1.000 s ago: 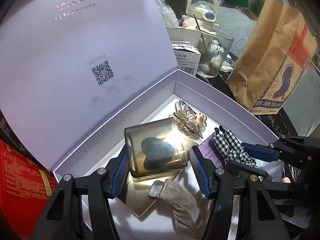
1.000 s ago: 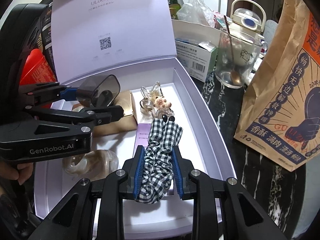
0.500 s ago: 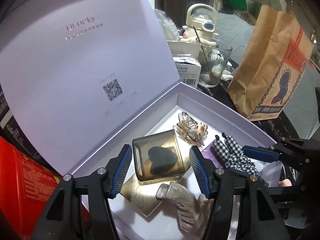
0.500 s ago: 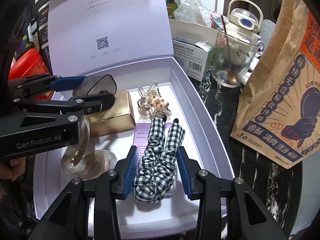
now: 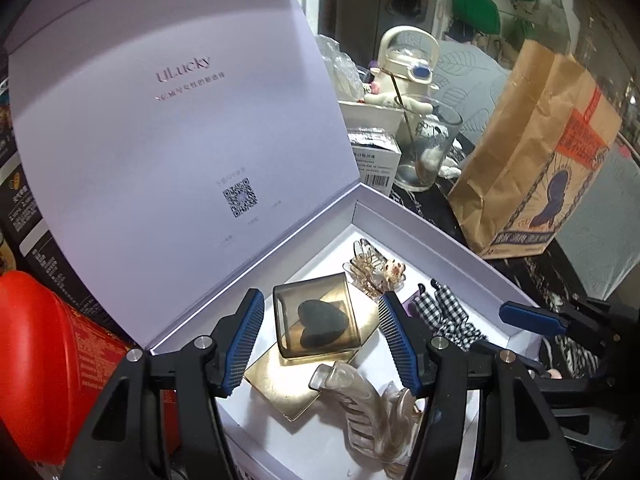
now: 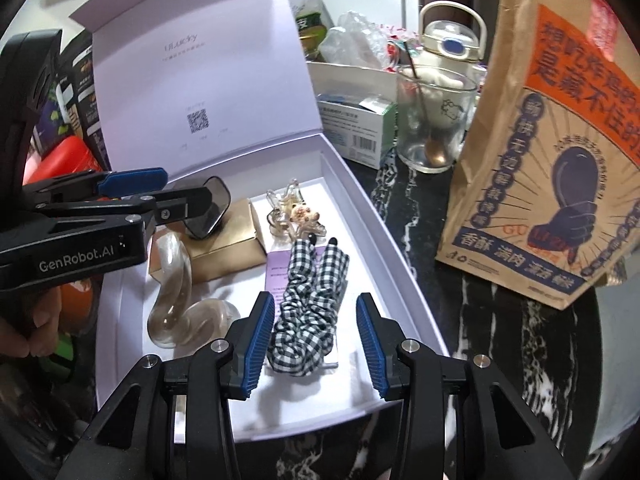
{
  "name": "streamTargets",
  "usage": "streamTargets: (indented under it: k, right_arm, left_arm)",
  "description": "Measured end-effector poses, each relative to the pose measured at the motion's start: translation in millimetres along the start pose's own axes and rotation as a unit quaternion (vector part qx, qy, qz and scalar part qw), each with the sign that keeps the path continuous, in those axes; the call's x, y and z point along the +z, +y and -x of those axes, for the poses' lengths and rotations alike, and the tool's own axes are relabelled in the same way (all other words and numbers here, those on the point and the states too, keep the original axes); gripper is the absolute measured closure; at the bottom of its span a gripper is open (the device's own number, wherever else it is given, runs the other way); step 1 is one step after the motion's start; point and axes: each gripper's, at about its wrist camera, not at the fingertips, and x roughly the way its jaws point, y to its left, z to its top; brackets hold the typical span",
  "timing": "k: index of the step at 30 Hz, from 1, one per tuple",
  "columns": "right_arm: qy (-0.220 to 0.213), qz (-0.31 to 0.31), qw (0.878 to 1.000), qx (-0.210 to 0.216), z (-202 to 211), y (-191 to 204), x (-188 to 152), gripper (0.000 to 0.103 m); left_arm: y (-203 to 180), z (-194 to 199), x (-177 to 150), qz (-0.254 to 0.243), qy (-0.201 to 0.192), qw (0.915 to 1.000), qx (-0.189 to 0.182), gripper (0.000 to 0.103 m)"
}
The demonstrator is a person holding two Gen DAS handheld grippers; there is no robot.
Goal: Organize rigid objects
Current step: 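Lower the cube and scrunchie into the box and open the right tool, then open the left tool to release the heart cube in the box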
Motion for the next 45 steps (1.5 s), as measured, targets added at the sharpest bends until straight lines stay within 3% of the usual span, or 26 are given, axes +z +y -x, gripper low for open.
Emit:
streamTargets:
  k: [21, 31, 32, 34, 36, 45]
  right_arm:
    - [-0.049, 0.004, 0.998, -0.028, 76.5, -7.8, -6.0, 0.057]
    - [-0.065, 0.002, 0.997, -0.031, 116.3, -3.9, -23.1, 0.047]
    - [-0.068, 0.002, 0.997, -0.031, 119.5, -3.0, -25.0, 0.047]
    - [-0.074, 0.002, 0.997, -0.029, 126.7, -1.5, -29.0, 0.046]
    - [-0.081, 0.002, 0.996, -0.029, 133.9, -0.3, -32.8, 0.041]
    - [-0.11, 0.007, 0.993, -0.035, 167.5, 9.7, -48.0, 0.034]
  left_arm:
    - [-16.8, 68.4, -1.8, 0.02, -0.041, 0.999, 0.006, 0.044]
    - [-30.9, 107.2, -15.4, 0.007, -0.054, 0.9985, 0.006, 0.044]
    - [-32.9, 110.6, -16.7, 0.006, -0.054, 0.9985, 0.008, 0.042]
    - [-35.7, 116.2, -20.2, 0.005, -0.056, 0.9984, 0.007, 0.024]
    - [-36.7, 123.0, -24.8, 0.008, -0.065, 0.9978, 0.002, 0.013]
    - [-45.0, 150.5, -42.2, -0.002, -0.073, 0.9972, 0.014, 0.012]
